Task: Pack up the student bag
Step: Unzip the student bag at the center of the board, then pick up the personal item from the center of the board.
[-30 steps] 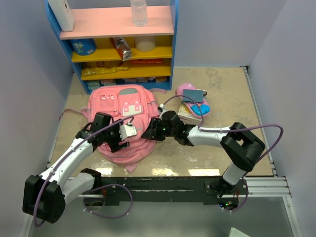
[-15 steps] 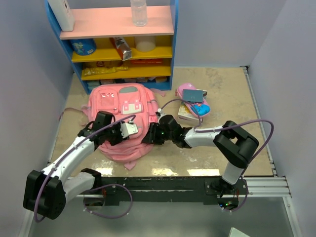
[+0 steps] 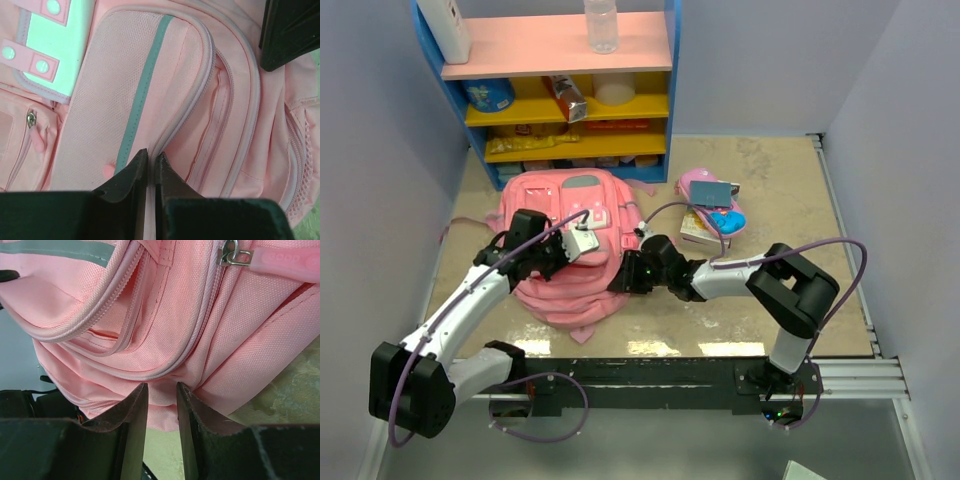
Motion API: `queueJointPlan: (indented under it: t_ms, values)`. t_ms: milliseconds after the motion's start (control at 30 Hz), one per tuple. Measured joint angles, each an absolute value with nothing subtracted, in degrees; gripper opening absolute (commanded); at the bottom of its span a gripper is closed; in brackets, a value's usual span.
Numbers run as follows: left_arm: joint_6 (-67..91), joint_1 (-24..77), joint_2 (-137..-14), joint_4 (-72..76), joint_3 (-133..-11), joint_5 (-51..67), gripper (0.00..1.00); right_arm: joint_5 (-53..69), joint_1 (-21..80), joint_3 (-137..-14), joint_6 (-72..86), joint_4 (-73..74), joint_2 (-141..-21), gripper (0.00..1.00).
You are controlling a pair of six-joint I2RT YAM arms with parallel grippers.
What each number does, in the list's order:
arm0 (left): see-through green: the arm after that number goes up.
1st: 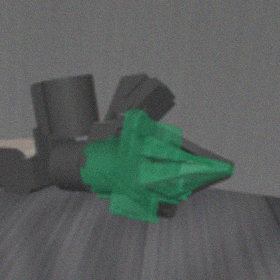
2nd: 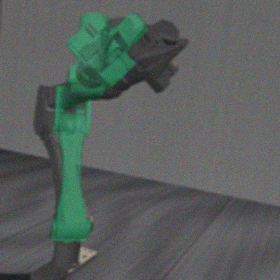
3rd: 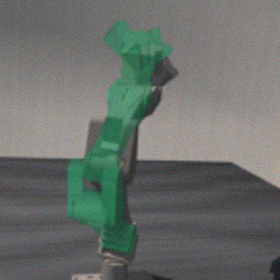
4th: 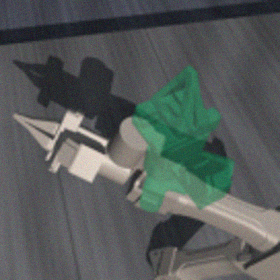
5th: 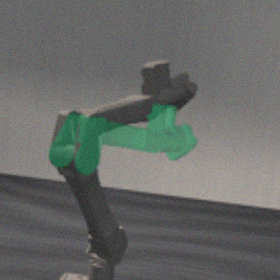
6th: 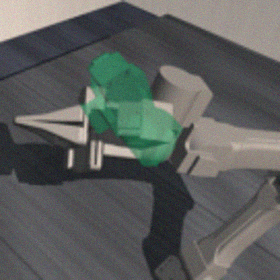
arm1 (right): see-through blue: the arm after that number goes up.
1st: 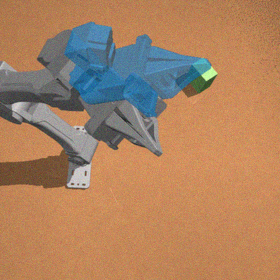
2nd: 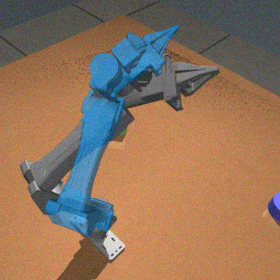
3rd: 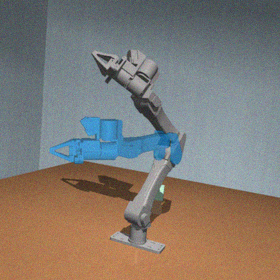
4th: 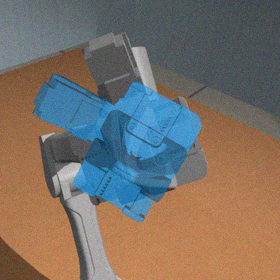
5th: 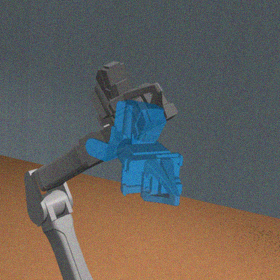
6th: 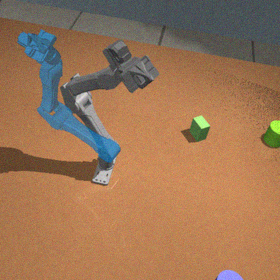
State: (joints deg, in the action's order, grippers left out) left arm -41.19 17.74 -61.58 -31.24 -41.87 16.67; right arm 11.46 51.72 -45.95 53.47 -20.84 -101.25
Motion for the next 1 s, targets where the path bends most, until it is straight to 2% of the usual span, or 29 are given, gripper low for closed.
queueJointPlan:
  t_ms: [133, 233, 367, 600, 633, 800, 1000]
  values:
    - [-39.7, 17.7, -61.8, -32.5, -43.4, 16.8, 0.03, 11.4, 51.7, -45.9, 53.1, -20.8, -101.3, 0.33]
    - [-38.6, 17.7, -61.8, -32.9, -44.0, 17.0, 0.01, 10.6, 51.7, -46.1, 52.0, -19.5, -100.7, 0.38]
    - [-36.4, 17.7, -61.8, -33.5, -44.5, 17.8, 0.01, 7.8, 51.7, -48.4, 48.7, -11.5, -96.1, 0.59]
    - [-33.4, 17.7, -61.3, -33.6, -44.7, 18.3, 0.0, -1.8, 46.6, -60.6, 39.7, 4.5, -85.9, 0.73]
    - [-33.3, 17.7, -61.3, -33.6, -44.8, 18.4, 0.0, -4.1, 45.6, -62.7, 38.1, 6.4, -85.1, 0.81]
    - [-32.5, 17.7, -61.3, -33.9, -45.5, 19.1, 0.0, -15.7, 40.5, -71.8, 30.3, 15.1, -84.3, 0.84]
    - [-32.3, 17.7, -61.2, -34.2, -45.9, 19.7, 0.01, -19.3, 29.6, -73.5, 27.4, 19.1, -87.1, 0.86]
